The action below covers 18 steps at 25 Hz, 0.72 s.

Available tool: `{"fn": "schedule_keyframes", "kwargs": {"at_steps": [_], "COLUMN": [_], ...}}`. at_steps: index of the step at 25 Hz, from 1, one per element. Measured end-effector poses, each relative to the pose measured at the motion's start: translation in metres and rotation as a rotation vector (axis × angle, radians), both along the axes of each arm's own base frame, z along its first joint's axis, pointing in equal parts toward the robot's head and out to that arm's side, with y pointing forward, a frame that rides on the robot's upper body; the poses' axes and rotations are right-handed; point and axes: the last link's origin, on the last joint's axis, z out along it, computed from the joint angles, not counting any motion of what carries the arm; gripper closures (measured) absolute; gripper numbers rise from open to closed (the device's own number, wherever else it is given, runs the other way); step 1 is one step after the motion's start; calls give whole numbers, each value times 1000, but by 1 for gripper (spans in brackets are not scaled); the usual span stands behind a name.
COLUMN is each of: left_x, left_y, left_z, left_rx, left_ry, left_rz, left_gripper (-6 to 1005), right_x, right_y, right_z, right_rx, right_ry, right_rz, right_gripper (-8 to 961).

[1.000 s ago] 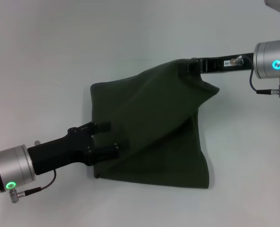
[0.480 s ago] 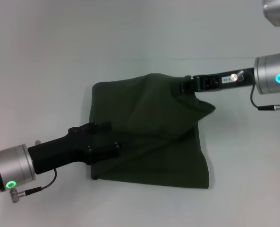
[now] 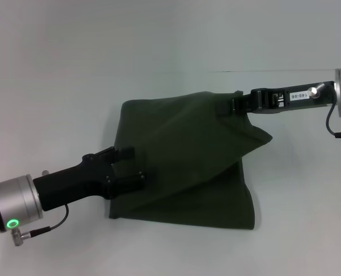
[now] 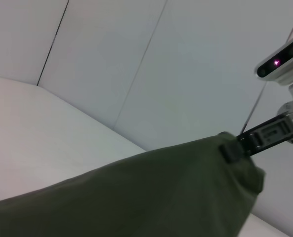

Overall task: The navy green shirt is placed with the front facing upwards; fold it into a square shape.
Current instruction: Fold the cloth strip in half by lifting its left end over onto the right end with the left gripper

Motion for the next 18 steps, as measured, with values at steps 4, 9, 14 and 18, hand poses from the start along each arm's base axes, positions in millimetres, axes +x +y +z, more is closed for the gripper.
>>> {"fn": "schedule_keyframes", "kwargs": {"at_steps": [4, 9, 14, 18], "left_x": [-1, -1, -2, -1], "left_y": [0, 1, 1, 0], "left_z": [1, 1, 2, 1], "left_rx": [4, 6, 7, 6], "left_ry": [-2, -1, 0, 0], "left_rz": [4, 7, 8, 7], "left_gripper": [80, 80, 81, 82], "right_x": [-3, -3, 9, 23], "right_y": [-7, -18, -28, -35], "right_z": [3, 3, 4, 5], "right_rx": [-37, -97, -123, -123], "right_ry": [44, 73, 84, 80], "right_rz": [13, 18, -15, -49], "right_gripper": [840, 836, 833, 830]}}
